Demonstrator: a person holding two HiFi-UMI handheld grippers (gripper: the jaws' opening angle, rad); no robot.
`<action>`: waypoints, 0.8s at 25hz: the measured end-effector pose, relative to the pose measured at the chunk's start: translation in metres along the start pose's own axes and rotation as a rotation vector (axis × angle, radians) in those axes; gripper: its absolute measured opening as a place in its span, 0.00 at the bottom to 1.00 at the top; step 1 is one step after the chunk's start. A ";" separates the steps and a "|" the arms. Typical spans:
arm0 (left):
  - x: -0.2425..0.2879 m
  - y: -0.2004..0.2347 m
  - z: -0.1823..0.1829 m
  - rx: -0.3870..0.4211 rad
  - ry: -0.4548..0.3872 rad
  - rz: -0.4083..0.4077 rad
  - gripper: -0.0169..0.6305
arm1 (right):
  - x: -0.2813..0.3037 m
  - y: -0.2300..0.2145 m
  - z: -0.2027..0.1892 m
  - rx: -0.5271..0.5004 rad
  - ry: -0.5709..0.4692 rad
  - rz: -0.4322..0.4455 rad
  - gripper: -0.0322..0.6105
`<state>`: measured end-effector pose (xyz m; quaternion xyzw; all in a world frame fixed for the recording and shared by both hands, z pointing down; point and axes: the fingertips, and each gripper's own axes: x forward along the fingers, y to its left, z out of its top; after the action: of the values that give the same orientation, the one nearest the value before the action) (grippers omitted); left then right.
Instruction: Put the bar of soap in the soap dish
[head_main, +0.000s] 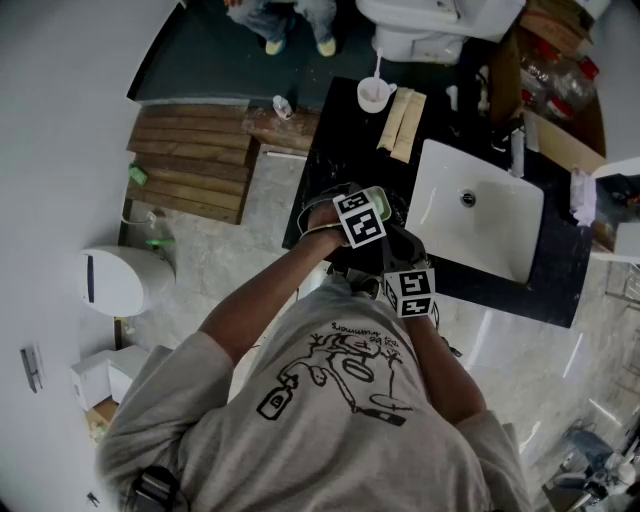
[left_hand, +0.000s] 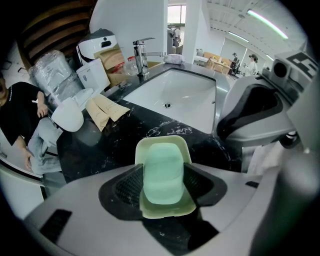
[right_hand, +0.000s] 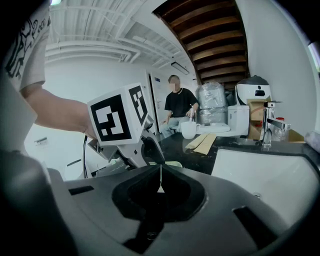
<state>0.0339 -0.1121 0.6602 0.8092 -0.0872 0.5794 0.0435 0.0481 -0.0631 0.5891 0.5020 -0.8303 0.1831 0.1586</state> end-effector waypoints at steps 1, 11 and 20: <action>0.000 0.000 0.000 0.001 -0.001 0.000 0.41 | 0.000 0.000 0.000 0.000 -0.001 0.000 0.09; -0.002 0.000 0.001 0.001 -0.020 0.006 0.42 | -0.002 0.001 0.000 -0.002 0.005 0.002 0.09; -0.002 -0.001 0.001 0.010 -0.034 0.008 0.42 | -0.002 0.000 0.000 -0.005 0.003 0.003 0.09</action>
<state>0.0345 -0.1114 0.6582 0.8187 -0.0884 0.5663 0.0354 0.0485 -0.0616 0.5879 0.5002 -0.8311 0.1822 0.1609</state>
